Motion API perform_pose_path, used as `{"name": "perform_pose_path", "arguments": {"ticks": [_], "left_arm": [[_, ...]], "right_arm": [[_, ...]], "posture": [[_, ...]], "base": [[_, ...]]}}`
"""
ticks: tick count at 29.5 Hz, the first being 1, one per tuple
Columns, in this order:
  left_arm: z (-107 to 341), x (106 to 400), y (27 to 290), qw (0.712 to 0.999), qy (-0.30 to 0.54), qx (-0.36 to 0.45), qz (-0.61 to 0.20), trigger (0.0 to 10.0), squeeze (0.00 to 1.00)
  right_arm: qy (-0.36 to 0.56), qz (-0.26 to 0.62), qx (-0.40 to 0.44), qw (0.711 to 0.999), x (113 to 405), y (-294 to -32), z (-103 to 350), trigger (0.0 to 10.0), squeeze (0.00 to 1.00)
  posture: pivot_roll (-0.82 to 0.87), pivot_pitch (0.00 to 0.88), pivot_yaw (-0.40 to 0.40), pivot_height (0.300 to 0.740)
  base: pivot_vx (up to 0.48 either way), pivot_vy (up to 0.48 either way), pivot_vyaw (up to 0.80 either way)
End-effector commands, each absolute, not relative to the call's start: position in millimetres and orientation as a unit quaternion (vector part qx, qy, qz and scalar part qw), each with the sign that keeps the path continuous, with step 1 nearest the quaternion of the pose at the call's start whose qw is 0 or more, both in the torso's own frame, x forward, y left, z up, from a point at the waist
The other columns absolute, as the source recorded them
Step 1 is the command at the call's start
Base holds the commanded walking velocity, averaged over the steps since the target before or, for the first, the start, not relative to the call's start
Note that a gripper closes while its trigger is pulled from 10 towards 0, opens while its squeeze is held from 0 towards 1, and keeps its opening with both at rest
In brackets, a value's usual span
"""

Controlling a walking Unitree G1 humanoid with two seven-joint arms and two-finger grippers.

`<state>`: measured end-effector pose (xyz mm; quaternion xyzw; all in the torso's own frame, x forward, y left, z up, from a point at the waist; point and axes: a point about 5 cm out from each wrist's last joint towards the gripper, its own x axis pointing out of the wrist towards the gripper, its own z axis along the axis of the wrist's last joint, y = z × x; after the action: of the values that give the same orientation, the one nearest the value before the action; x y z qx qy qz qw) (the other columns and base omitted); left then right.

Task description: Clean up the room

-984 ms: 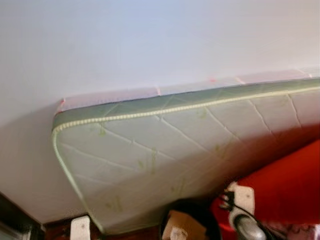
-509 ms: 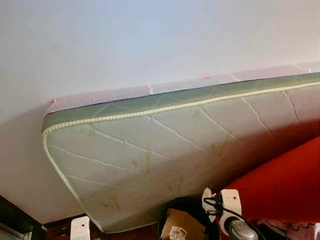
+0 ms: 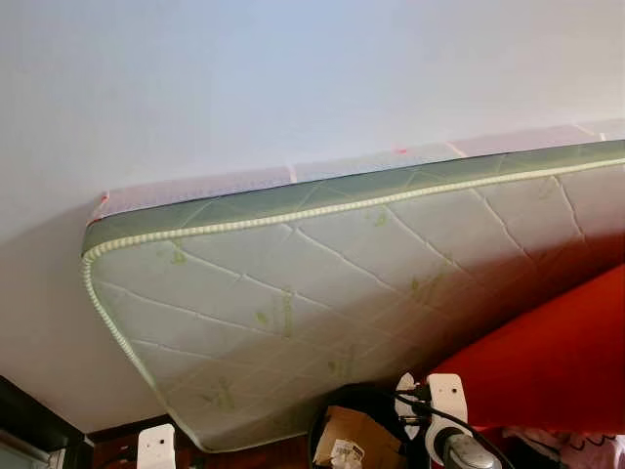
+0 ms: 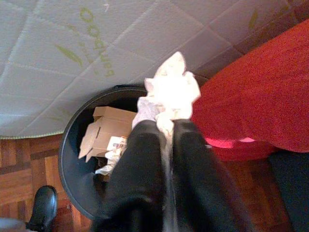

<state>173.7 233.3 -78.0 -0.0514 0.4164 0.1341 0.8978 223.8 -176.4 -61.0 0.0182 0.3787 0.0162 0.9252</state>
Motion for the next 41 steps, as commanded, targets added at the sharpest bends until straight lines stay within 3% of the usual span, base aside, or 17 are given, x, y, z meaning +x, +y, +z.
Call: {"name": "perform_pose_path", "arguments": {"ticks": [1, 25, 27, 29, 30, 31, 37, 41], "left_arm": [[-80, 170, 233, 0.895, 0.422, -0.052, 0.136, 10.0, 0.0], [-80, 170, 233, 0.895, 0.422, -0.049, 0.136, 10.0, 0.0], [-80, 170, 233, 0.895, 0.422, -0.049, 0.136, 10.0, 0.0], [-80, 170, 233, 0.895, 0.422, -0.049, 0.136, 10.0, 0.0], [-80, 170, 233, 0.895, 0.422, -0.049, 0.136, 10.0, 0.0], [-80, 170, 233, 0.895, 0.423, -0.049, 0.136, 10.0, 0.0], [-80, 169, 232, 0.895, 0.423, -0.049, 0.135, 10.0, 0.0], [-80, 170, 231, 0.895, 0.421, -0.054, 0.136, 10.0, 0.0]], "right_arm": [[0.384, 0.011, 0.025, 0.923, 224, -179, -61, 10.0, 0.87], [0.396, 0.047, 0.033, 0.917, 243, -160, -52, 10.0, 0.85], [0.398, 0.05, 0.028, 0.915, 243, -159, -52, 10.0, 0.78], [0.398, 0.049, 0.026, 0.916, 244, -159, -52, 10.0, 0.78], [0.398, 0.048, 0.024, 0.916, 244, -159, -52, 10.0, 0.53], [0.398, 0.046, 0.022, 0.916, 244, -159, -51, 10.0, 0.0], [0.398, 0.031, 0.015, 0.917, 247, -162, -50, 10.0, 0.0], [0.404, -0.033, 0.014, 0.914, 244, -178, -51, 10.0, 0.0]], "posture": [[0.13, 0.031, -0.036, 0.74], [0.14, 0.029, -0.037, 0.74], [0.14, 0.03, -0.038, 0.74], [0.14, 0.03, -0.038, 0.74], [0.14, 0.03, -0.038, 0.74], [0.14, 0.03, -0.038, 0.74], [0.13, 0.032, -0.04, 0.74], [0.13, 0.034, -0.042, 0.74]], "base": [[0.0, 0.0, 0.0], [0.0, 0.0, 0.0], [0.0, 0.0, 0.0], [0.0, 0.0, 0.0], [0.0, 0.0, 0.0], [0.0, 0.0, 0.0], [0.0, 0.0, 0.0], [0.0, 0.0, 0.0]]}}
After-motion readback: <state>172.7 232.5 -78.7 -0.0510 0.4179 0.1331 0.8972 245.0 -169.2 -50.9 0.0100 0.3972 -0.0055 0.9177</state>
